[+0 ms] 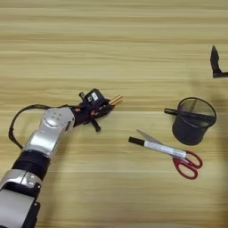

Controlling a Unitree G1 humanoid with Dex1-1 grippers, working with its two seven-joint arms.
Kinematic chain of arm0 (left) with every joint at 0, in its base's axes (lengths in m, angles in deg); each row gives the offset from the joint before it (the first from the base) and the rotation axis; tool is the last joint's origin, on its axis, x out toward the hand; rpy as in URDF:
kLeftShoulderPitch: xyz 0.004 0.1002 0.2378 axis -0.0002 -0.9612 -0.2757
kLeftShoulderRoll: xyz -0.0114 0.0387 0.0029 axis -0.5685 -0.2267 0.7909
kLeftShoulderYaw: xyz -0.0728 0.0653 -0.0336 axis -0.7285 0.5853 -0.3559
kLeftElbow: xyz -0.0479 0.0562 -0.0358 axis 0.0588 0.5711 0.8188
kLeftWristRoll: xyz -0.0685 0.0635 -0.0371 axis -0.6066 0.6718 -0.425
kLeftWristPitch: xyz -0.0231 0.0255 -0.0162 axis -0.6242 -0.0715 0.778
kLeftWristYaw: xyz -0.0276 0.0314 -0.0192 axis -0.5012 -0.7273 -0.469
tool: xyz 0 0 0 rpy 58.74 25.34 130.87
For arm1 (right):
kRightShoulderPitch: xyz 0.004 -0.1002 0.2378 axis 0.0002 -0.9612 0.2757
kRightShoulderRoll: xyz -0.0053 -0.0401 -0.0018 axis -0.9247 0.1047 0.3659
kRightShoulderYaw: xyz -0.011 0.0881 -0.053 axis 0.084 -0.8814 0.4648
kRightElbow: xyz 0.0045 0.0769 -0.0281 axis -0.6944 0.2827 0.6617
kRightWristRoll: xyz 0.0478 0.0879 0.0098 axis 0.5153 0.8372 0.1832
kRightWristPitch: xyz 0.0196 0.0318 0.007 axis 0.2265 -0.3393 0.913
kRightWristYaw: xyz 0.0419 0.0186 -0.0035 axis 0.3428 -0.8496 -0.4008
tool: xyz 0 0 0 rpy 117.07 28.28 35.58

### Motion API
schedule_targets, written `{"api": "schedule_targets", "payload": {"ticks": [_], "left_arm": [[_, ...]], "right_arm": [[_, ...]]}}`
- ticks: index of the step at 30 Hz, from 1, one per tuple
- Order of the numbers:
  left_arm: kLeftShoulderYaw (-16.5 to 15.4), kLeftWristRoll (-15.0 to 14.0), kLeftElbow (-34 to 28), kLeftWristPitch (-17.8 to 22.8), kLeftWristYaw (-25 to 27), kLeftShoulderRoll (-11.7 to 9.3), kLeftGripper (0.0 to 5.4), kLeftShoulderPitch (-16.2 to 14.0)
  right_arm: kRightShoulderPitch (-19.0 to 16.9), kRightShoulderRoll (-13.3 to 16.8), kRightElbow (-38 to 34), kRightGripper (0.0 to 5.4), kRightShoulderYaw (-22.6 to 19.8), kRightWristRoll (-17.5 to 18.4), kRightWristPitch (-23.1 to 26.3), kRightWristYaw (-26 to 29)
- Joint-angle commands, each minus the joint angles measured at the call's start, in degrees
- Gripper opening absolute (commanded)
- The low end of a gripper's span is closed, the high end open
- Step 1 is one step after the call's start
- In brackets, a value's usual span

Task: Move the objects on the table

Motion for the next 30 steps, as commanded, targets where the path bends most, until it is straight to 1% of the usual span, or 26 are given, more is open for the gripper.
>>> {"api": "schedule_targets", "payload": {"ticks": [1,5,6,11,23,28,30], "left_arm": [[0.3,0.8,0.0,-0.6,0.7,-0.2,0.83,0.7],[0.3,0.8,0.0,-0.7,1.0,-0.3,0.83,0.5],[0.3,0.9,0.0,-0.8,1.0,-0.3,1.01,0.5],[0.2,0.9,-0.2,-0.9,1.1,-0.3,1.54,0.4],[0.4,0.8,-1.2,-1.2,1.8,-0.4,2.57,0.2],[-0.2,0.2,-2.9,-1.1,2.1,-0.6,3.16,0.3],[-0.2,0.5,-2.6,-1.4,1.8,-0.6,3.32,0.5]], "right_arm": [[0.1,0.0,0.0,5.4,0.0,0.3,-0.1,0.1],[0.1,-0.1,-0.1,5.4,0.1,0.2,0.0,0.1],[0.1,-0.1,-0.1,5.4,0.1,0.2,0.0,0.1],[0.2,-0.1,0.1,5.4,0.1,0.2,0.0,0.0],[0.5,-0.2,0.5,5.4,0.1,0.2,-0.1,0.0],[0.7,-0.1,0.7,5.4,0.1,0.2,-0.1,0.1],[0.8,-0.2,0.8,5.4,0.2,0.3,-0.1,0.1]]}}
